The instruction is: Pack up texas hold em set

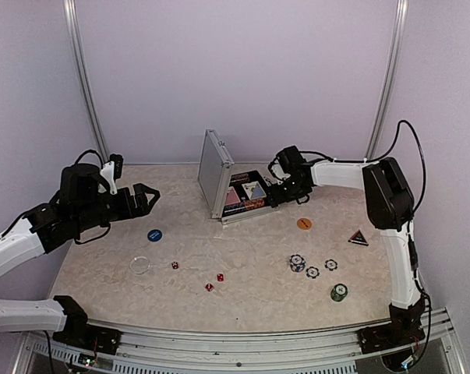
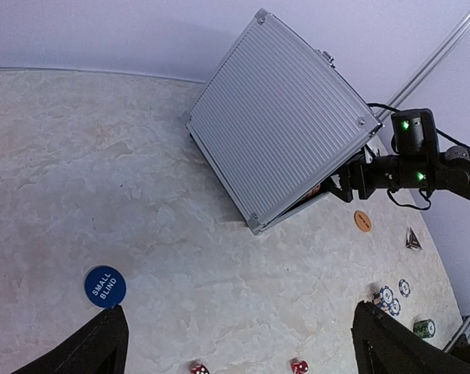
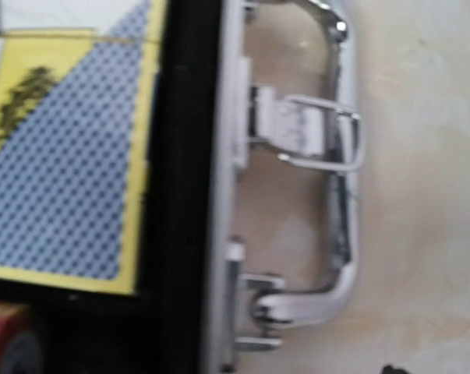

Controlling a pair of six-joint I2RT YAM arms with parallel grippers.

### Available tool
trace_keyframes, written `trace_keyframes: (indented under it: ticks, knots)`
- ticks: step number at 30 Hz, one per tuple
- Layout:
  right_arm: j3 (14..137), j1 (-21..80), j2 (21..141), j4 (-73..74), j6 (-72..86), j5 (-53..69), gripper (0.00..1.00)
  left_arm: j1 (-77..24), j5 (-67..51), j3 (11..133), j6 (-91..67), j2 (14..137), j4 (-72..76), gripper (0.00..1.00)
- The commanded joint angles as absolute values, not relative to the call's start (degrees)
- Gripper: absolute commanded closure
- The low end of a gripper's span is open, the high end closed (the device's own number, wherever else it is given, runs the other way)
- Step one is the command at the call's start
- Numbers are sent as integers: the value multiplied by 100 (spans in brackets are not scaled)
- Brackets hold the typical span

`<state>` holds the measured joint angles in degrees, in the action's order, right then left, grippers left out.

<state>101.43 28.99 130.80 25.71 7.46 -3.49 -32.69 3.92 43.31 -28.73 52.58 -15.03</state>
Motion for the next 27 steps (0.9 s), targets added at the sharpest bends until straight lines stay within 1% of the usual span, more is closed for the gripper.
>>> trace_keyframes:
  ticks: [1, 19, 27]
  knots:
    - [9608, 3171, 12876, 3297, 636, -287, 20, -3325, 430, 4405, -2883, 5266, -1432, 1]
    - [8604, 3424, 12190, 3107, 1051, -434, 20, -3425, 478, 4192, -2993, 5074, -1409, 1]
    - [8455, 3707, 12106, 3218, 1151, -657, 20, -3533, 457, 3939, -3221, 5037, -1187, 1]
